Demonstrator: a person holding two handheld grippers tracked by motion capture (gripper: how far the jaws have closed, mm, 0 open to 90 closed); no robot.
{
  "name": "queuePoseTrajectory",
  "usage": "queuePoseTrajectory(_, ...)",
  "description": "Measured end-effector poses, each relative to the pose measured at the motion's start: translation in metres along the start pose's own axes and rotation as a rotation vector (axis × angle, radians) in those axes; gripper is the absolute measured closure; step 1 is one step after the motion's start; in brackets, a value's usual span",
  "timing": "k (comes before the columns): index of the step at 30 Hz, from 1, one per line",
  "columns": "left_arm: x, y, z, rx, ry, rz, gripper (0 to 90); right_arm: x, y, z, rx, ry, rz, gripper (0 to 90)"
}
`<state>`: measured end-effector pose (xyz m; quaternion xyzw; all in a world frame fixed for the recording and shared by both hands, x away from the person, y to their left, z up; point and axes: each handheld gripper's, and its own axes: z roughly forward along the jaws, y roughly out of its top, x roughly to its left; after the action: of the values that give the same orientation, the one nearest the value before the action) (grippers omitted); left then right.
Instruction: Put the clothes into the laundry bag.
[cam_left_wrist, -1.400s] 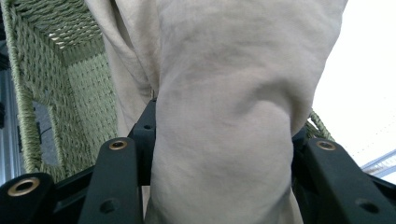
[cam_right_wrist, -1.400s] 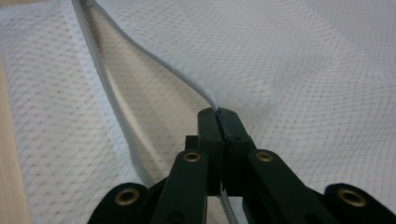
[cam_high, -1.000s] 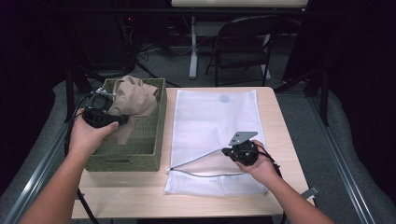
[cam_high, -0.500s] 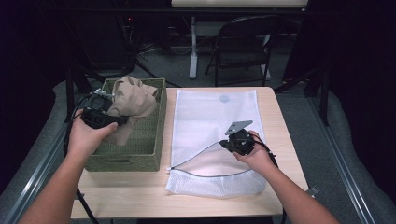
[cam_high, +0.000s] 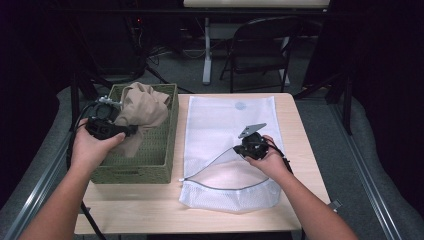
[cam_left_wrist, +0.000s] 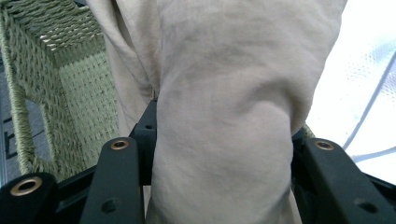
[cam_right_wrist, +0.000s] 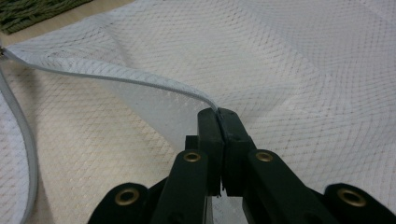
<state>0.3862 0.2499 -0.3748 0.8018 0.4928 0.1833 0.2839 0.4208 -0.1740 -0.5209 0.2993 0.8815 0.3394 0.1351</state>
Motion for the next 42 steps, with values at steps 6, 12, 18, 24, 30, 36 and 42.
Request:
queuePoseTrajectory(6, -0.007, 0.0, -0.003, -0.002, -0.018, 0.023, 51.3, -0.006, 0.002, 0.006, -0.001, 0.009, 0.027, 88.7)
queuePoseTrajectory(12, -0.018, 0.002, -0.006, -0.013, -0.031, 0.042, 51.4, -0.007, 0.002, 0.012, 0.013, 0.009, 0.028, 88.7)
queuePoseTrajectory(18, -0.028, 0.004, -0.006, -0.02, -0.053, 0.068, 51.4, -0.008, 0.001, 0.015, 0.012, 0.014, 0.022, 88.7)
queuePoseTrajectory(24, -0.041, 0.006, -0.004, -0.022, -0.076, 0.098, 51.4, -0.008, 0.001, 0.015, 0.006, 0.017, 0.029, 88.7)
queuePoseTrajectory(30, -0.056, 0.007, 0.0, -0.031, -0.095, 0.128, 51.4, -0.01, 0.0, 0.017, 0.01, 0.025, 0.037, 88.6)
queuePoseTrajectory(36, -0.066, 0.009, 0.006, -0.023, -0.116, 0.146, 51.4, -0.012, 0.0, 0.019, 0.015, 0.024, 0.044, 88.6)
queuePoseTrajectory(42, -0.076, 0.015, 0.012, 0.001, -0.13, 0.174, 51.4, -0.013, -0.001, 0.019, 0.007, 0.028, 0.057, 88.6)
